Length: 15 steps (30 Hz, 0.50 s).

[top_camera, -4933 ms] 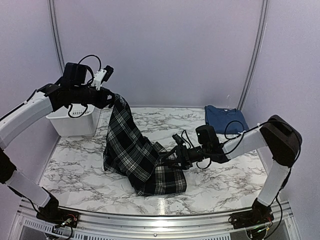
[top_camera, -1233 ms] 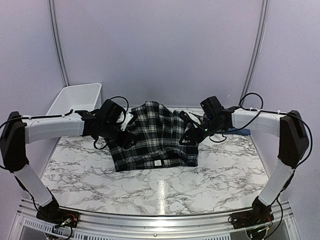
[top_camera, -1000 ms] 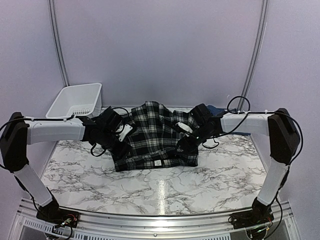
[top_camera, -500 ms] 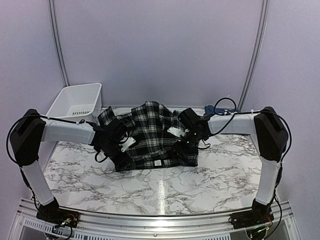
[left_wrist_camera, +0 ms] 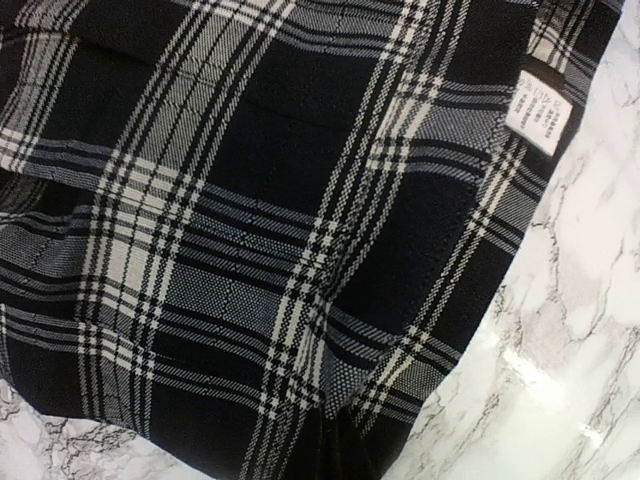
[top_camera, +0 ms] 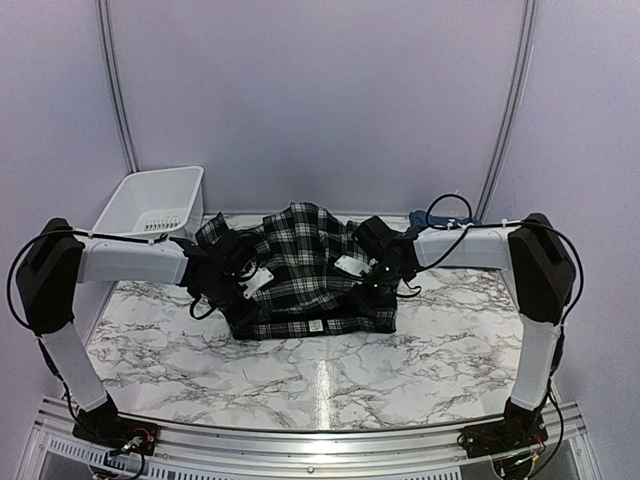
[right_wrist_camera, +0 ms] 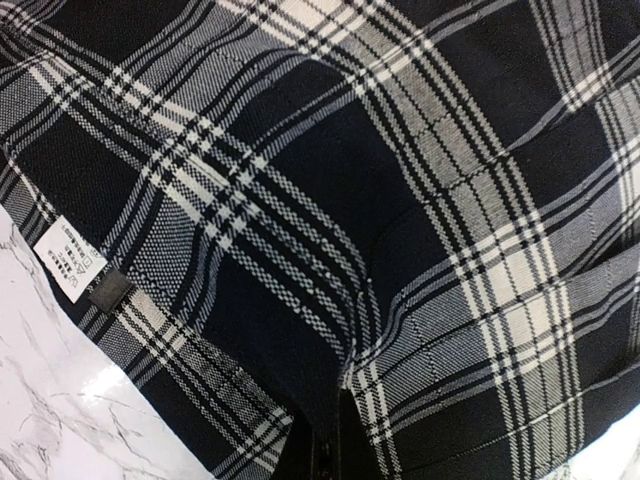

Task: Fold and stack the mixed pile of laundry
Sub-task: Smooth out the flattened skirt at the center of the board.

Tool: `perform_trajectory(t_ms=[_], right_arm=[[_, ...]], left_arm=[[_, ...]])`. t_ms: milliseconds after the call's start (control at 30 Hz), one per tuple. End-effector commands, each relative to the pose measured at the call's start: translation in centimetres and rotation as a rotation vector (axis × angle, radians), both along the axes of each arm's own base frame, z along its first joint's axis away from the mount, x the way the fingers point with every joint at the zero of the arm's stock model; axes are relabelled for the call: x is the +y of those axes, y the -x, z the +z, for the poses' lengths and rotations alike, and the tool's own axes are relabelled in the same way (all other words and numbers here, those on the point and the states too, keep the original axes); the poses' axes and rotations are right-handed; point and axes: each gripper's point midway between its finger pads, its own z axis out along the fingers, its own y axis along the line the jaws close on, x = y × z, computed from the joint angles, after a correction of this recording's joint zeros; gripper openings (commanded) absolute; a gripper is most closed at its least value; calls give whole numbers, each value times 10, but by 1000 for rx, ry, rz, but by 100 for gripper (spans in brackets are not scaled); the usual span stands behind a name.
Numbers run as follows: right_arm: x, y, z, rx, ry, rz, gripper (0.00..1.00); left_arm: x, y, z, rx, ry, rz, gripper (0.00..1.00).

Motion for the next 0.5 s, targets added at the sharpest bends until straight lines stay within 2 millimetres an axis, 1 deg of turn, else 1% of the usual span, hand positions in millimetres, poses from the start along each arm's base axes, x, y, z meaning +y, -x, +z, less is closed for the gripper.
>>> perform_trajectory(t_ms=[0,67,133,200,300,400,467], right_arm=[[9,-11,62,-99,-60,-10,0],[7,-15,86,-141,-74,-27,0],[4,-18,106,-183,-88,-41,0],[-3,-23,127,-244,-84,-71,0],[-8,-27,148,-290,-92,-98,0],[-8,-26,164,-321,-115,-93,0],[-7,-24,162,-314,-116,-75,0]], left_arm=[[0,-4,41,-66,49,20,0],[5,-11,57,-104,71,57,0],[9,-16,80,-148,107,92,0],[15,-26,98,-200,119,130,0],[19,-36,126,-257,163,178,0],[21,-41,146,-296,187,191,0],[19,-38,149,-296,199,167,0]])
